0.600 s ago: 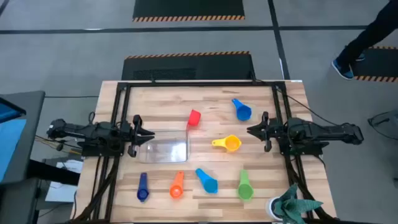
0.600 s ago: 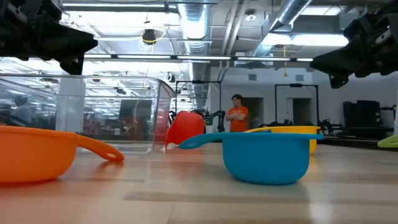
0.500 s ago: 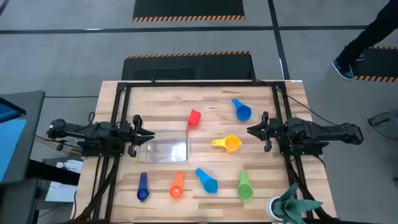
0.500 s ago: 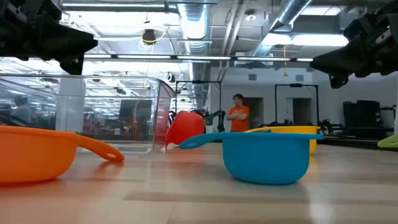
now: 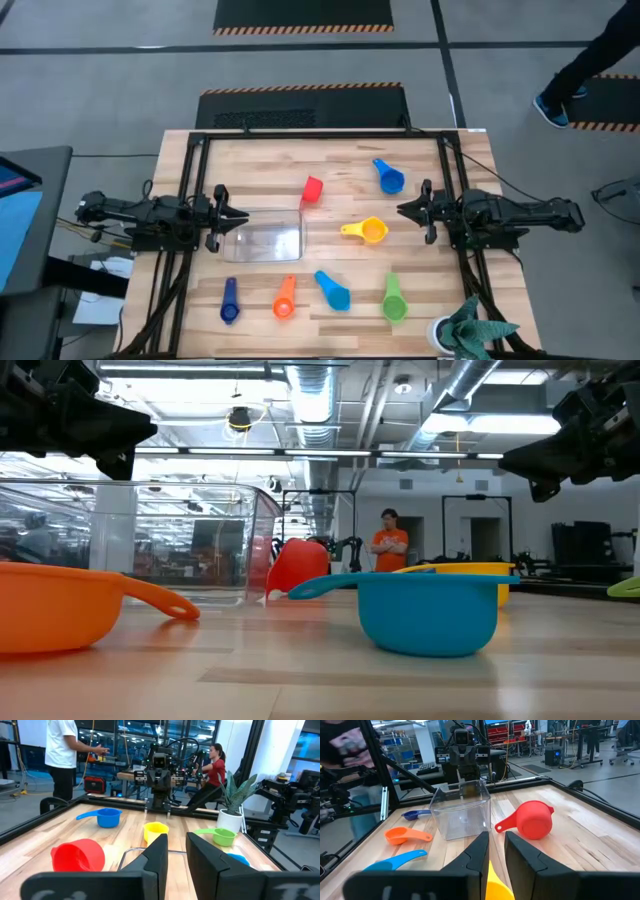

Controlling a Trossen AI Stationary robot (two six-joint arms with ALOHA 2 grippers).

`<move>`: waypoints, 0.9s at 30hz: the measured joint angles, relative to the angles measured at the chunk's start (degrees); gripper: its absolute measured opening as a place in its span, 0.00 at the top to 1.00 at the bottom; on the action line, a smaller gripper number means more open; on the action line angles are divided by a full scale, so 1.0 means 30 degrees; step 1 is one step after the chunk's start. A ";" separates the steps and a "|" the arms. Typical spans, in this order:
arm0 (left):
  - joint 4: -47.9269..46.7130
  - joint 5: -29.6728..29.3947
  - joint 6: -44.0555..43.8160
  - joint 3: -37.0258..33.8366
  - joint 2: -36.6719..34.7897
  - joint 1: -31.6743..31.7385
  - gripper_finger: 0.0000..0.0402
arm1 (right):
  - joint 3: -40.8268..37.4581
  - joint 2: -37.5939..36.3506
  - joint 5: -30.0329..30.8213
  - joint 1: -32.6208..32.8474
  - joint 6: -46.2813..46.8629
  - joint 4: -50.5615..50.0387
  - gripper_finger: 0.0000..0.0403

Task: Nest measuring cups in basket

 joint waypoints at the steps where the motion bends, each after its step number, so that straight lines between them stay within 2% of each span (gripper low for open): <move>1: 0.0000 -0.0002 0.0000 0.0000 0.0004 0.0000 0.85 | -0.0002 0.0000 0.0000 0.0001 0.0000 -0.0004 0.78; 27: 0.0000 -0.0006 0.0000 0.0000 0.0006 -0.0002 0.85 | -0.0002 0.0000 -0.0007 0.0002 0.0000 0.0000 0.78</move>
